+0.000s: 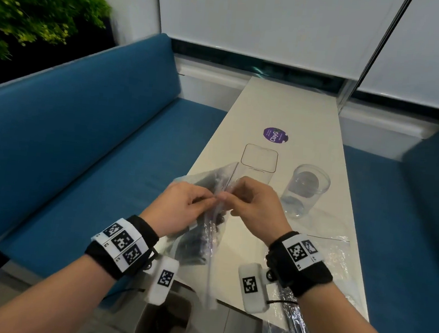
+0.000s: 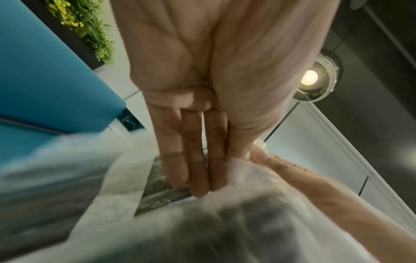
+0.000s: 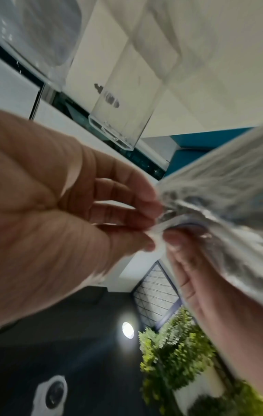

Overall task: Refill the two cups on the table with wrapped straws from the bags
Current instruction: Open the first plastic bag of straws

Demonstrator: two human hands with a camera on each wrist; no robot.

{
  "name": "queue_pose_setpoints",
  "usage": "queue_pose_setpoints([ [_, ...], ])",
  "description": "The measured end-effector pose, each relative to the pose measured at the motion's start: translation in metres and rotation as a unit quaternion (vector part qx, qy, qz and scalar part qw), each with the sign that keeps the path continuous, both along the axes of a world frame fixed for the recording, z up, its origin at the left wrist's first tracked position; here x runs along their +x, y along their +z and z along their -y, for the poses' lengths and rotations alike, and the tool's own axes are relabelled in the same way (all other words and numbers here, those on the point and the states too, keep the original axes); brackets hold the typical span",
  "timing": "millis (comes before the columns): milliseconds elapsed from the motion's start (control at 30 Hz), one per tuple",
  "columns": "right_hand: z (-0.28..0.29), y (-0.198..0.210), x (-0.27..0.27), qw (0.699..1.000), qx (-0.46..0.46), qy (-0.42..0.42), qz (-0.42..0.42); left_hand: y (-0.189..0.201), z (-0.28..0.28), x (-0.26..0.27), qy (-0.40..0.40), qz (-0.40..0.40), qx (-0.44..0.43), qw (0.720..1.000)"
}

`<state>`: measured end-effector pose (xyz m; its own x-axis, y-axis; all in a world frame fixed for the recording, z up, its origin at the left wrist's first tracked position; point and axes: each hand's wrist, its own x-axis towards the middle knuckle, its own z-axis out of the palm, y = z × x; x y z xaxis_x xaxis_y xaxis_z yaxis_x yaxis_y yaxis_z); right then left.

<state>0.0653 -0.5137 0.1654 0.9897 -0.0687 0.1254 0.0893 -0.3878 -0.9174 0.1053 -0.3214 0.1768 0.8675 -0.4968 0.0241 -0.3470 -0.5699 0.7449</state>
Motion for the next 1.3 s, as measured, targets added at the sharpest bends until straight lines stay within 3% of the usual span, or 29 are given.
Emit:
queue_pose_setpoints([
  [133,-0.002,-0.001,0.002,0.998,0.012,0.031,-0.048,-0.001,-0.002,0.0,-0.013,0.025,0.052,0.998],
  [333,-0.009,-0.004,0.01,0.997,-0.073,-0.029,-0.004,0.006,0.007,-0.007,0.046,0.1,-0.084,0.99],
  [500,-0.007,0.004,0.006,0.997,0.072,-0.024,0.011,0.005,-0.002,0.004,-0.008,0.023,-0.041,0.999],
  [567,-0.01,0.005,0.003,0.997,0.075,-0.011,0.017,0.005,-0.002,0.004,-0.014,0.033,-0.004,0.999],
  [733,-0.008,0.001,-0.001,0.995,0.094,0.002,-0.021,0.004,-0.007,0.004,-0.016,-0.073,-0.037,0.997],
  [933,-0.014,-0.001,0.0,0.995,0.101,0.005,-0.011,0.001,-0.004,-0.007,0.017,0.011,-0.024,0.999],
  [1033,-0.019,0.002,-0.002,0.992,0.124,0.031,-0.004,0.002,-0.006,-0.004,0.039,0.011,-0.037,0.998],
  [1167,-0.013,0.002,-0.004,0.988,0.147,0.043,-0.017,0.003,-0.013,-0.005,0.019,-0.085,-0.114,0.99],
  [1300,-0.009,-0.001,-0.003,0.984,0.166,0.044,-0.04,0.004,-0.013,-0.007,-0.016,-0.154,-0.124,0.98],
])
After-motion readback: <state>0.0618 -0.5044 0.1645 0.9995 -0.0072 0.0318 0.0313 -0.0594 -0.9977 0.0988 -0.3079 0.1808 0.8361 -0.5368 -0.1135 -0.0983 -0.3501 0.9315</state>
